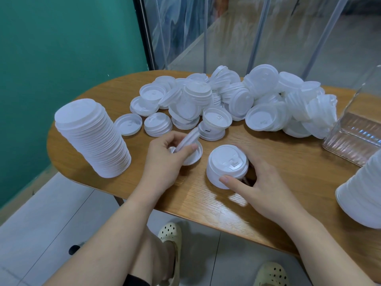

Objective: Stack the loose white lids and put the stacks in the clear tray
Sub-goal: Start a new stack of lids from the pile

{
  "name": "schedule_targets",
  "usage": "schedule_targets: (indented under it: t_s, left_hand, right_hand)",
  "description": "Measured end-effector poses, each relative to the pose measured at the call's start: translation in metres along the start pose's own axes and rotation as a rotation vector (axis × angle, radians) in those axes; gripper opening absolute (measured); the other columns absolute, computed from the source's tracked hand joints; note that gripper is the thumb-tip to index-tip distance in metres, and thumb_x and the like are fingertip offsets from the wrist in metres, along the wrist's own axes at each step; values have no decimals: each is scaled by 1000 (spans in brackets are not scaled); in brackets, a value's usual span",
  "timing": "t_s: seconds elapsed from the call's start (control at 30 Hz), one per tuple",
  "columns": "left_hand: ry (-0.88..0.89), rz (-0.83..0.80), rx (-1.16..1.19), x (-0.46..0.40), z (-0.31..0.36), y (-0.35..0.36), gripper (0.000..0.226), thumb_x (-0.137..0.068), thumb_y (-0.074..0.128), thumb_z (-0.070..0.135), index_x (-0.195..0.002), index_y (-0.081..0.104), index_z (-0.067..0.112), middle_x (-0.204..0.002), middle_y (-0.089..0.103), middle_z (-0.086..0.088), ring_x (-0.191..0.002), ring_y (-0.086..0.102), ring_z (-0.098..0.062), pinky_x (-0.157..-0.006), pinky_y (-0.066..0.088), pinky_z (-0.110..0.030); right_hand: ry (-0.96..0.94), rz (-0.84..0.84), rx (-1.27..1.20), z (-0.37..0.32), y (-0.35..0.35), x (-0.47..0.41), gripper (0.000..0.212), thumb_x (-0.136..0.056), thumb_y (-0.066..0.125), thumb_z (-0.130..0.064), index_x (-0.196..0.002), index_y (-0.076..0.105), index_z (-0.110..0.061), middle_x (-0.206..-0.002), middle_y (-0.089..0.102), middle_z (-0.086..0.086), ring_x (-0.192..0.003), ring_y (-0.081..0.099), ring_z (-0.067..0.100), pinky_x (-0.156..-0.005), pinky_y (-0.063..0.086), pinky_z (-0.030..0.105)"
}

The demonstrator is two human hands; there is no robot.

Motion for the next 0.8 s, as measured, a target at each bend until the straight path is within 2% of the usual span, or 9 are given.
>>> schedule_targets:
  t_s: [0.1, 0.2, 0.3, 0.37, 0.43, 0.5, 0.6, 0.8]
  left_hand:
    - [9, 93, 91, -3, 0, -5, 12, -90, 79, 22, -101, 74, 25, -95, 77, -2, -97, 71, -26, -90, 57, -42]
    - [-29, 116, 64, -7, -5, -8, 26, -92, 78, 26, -113, 65, 32, -95, 78, 3, -94, 73, -17, -91, 58, -40]
    - [-29, 103, -93, -9, -14, -10, 43, -93, 75, 27, -132, 56, 33, -97, 76, 10, -98, 69, -6, -97, 53, -34]
    - [4, 111, -235, -11, -17, -12, 49, -92, 71, 36, -138, 54, 35, -112, 69, 19, -113, 64, -7, -109, 46, -41]
    - [11, 81, -383, -12, -16, -12, 54, -89, 69, 48, -140, 54, 36, -125, 63, 17, -126, 55, -14, -118, 33, -43]
    - [-4, 42, -524, -12, -14, -10, 60, -87, 73, 51, -141, 54, 35, -135, 60, 12, -132, 45, -17, -113, 23, -35]
    - [0, 8, -614, -11, -12, -8, 74, -79, 77, 59, -144, 52, 34, -143, 55, 9, -137, 38, -18, -111, 20, -37]
    - [-7, -4, -678, -13, -15, -10, 82, -69, 80, 68, -140, 55, 36, -134, 51, 5, -134, 39, -20, -110, 21, -38]
  right_hand:
    - [-1, -8, 9, -1, 0, 0, 60, -84, 82, -41, -117, 39, -67, -107, 44, -63, -108, 41, -33, -84, 31, -7]
    - [9, -9, 0, 0, 0, 0, 59, -83, 82, -43, -117, 40, -67, -109, 48, -59, -110, 43, -32, -83, 32, -7]
    - [13, -4, 1, 1, 1, 0, 59, -82, 82, -46, -119, 41, -67, -113, 55, -48, -113, 46, -27, -84, 34, -5]
    - [10, -2, 6, 2, 0, -1, 60, -82, 82, -47, -121, 41, -68, -114, 54, -50, -113, 46, -26, -84, 33, -5]
    - [9, -6, 4, 2, 1, -1, 59, -82, 81, -48, -121, 41, -67, -115, 52, -53, -114, 46, -26, -84, 34, -5]
    - [5, -3, 2, 1, 1, -1, 58, -81, 81, -48, -121, 43, -66, -118, 51, -53, -115, 46, -26, -85, 34, -5]
    - [2, 5, -1, 2, 1, -1, 59, -81, 82, -47, -122, 43, -66, -119, 51, -52, -116, 46, -25, -86, 33, -5]
    - [0, 0, -10, 3, 2, -2, 57, -82, 82, -45, -119, 44, -66, -116, 50, -54, -115, 46, -26, -86, 33, -5]
Point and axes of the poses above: each hand's wrist, its own x-axis away from the middle knuckle, its own y-axis out of the palm, z = x × y, the point moved 2 cm from there along -x, towards the middle knuckle
